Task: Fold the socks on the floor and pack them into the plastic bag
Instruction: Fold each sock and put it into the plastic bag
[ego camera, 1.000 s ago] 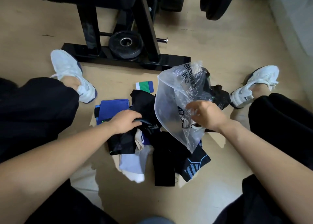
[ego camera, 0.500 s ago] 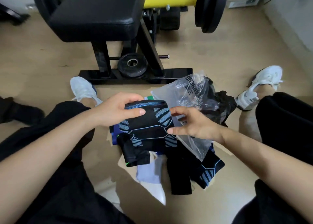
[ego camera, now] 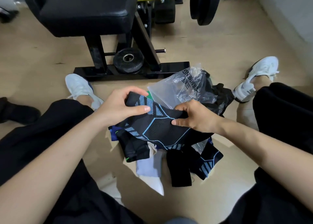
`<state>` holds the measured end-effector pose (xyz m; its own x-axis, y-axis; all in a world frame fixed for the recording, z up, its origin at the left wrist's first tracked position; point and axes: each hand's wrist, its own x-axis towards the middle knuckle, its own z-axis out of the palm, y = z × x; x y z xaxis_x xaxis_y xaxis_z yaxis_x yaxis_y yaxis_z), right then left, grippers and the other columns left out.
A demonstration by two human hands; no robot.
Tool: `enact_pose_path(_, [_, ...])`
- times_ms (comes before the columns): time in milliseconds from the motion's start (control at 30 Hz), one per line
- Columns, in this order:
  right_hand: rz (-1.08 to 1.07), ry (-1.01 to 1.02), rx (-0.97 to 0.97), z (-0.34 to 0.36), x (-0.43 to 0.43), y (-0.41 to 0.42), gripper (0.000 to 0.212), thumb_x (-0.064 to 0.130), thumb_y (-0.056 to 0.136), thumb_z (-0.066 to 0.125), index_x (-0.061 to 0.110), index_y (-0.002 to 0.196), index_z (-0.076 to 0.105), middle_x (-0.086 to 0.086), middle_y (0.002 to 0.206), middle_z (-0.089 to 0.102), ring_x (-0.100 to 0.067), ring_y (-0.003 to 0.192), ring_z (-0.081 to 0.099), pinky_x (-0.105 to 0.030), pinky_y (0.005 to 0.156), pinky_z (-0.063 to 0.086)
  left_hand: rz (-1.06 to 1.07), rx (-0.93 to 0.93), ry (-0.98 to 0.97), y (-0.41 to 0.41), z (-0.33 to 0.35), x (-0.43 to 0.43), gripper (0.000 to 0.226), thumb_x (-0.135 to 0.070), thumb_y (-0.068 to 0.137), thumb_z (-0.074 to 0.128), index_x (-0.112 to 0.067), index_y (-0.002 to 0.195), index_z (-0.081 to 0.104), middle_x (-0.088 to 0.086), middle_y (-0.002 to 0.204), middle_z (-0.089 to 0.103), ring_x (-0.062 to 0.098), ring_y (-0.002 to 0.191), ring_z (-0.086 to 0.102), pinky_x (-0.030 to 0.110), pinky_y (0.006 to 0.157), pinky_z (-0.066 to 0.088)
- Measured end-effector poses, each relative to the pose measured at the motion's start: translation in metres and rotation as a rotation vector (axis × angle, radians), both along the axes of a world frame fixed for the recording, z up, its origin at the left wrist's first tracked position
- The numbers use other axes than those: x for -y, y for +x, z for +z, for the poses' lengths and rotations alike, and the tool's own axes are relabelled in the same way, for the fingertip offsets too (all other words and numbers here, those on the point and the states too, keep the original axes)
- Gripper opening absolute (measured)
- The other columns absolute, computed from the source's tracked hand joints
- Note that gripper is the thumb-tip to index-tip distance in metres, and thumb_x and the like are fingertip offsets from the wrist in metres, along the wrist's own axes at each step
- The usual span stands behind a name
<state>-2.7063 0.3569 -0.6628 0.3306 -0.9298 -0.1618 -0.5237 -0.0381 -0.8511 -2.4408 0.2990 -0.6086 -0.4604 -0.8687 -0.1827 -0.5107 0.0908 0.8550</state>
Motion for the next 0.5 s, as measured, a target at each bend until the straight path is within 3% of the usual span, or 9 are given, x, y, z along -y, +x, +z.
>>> enact_pose_path(100, [0.014, -0.001, -0.057, 0.001, 0.000, -0.003, 0.011, 0.016, 0.084, 0.079, 0.008, 0.086, 0.072, -0.006, 0.078, 0.073, -0.014, 0.069, 0.066, -0.028, 0.067, 0.053, -0.021, 0.069, -0.139, -0.011, -0.004, -0.004, 0.022, -0.031, 0.077, 0.086, -0.033, 0.096, 0.074, -0.022, 0.098, 0.073, -0.006, 0.098, 0.064, 0.014, 0.088, 0.042])
enact_pose_path(200, [0.029, 0.037, -0.086, 0.003, 0.001, -0.007, 0.010, 0.018, 0.084, 0.080, 0.014, 0.082, 0.071, 0.000, 0.076, 0.072, -0.014, 0.069, 0.067, -0.027, 0.065, 0.054, 0.008, 0.068, -0.173, -0.013, -0.006, -0.004, 0.009, -0.031, 0.081, 0.082, -0.027, 0.087, 0.078, -0.024, 0.086, 0.074, -0.004, 0.089, 0.067, 0.011, 0.083, 0.044])
enact_pose_path(333, [0.079, 0.130, -0.140, 0.012, 0.003, -0.026, 0.021, 0.012, 0.084, 0.079, 0.022, 0.072, 0.064, 0.005, 0.067, 0.065, -0.009, 0.060, 0.058, -0.024, 0.059, 0.048, 0.218, -0.008, -0.187, -0.004, -0.003, 0.005, 0.003, -0.027, 0.086, 0.079, -0.028, 0.083, 0.078, -0.011, 0.084, 0.076, 0.009, 0.087, 0.070, 0.033, 0.082, 0.054])
enact_pose_path(500, [-0.022, 0.186, -0.089, 0.016, 0.009, -0.054, 0.009, 0.006, 0.087, 0.074, 0.014, 0.089, 0.073, 0.000, 0.087, 0.075, -0.037, 0.076, 0.068, -0.045, 0.070, 0.062, 0.437, 0.016, -0.175, 0.008, -0.007, 0.014, 0.006, -0.032, 0.087, 0.077, -0.029, 0.082, 0.077, -0.007, 0.087, 0.075, 0.018, 0.093, 0.070, 0.047, 0.087, 0.057])
